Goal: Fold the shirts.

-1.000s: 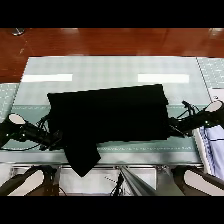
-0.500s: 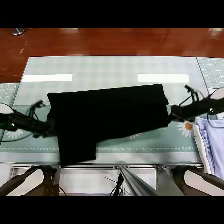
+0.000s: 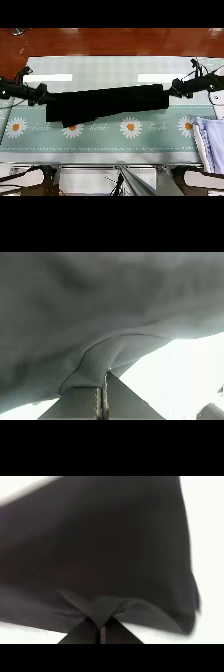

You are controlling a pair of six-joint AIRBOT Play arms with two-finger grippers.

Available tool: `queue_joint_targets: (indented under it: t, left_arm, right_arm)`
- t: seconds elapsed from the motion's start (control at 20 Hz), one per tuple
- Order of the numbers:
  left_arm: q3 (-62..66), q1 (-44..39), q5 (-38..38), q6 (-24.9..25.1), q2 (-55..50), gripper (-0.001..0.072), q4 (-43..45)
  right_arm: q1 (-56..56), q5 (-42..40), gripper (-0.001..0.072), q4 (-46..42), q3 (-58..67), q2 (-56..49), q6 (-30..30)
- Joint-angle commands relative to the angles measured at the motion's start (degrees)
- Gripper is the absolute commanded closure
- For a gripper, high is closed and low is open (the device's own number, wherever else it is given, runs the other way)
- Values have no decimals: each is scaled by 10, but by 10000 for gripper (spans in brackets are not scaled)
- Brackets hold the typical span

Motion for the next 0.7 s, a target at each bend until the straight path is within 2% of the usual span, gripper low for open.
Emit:
queue_joint_targets:
  t: [0.0, 0.1, 0.25, 0.65]
  left_arm:
    - [93, -17, 3, -28, -85, 679, -7]
    - [107, -17, 4, -28, -120, 679, -7]
    - [108, -13, 16, -33, -156, 679, -7]
    - [138, -4, 87, -32, -167, 679, -41]
  right_arm:
    - [1, -15, 690, 57, 61, -58, -5]
    - [1, -26, 689, 90, 68, -83, -22]
    - [1, -47, 689, 95, 68, -109, -23]
    - [1, -53, 689, 90, 68, -146, -23]
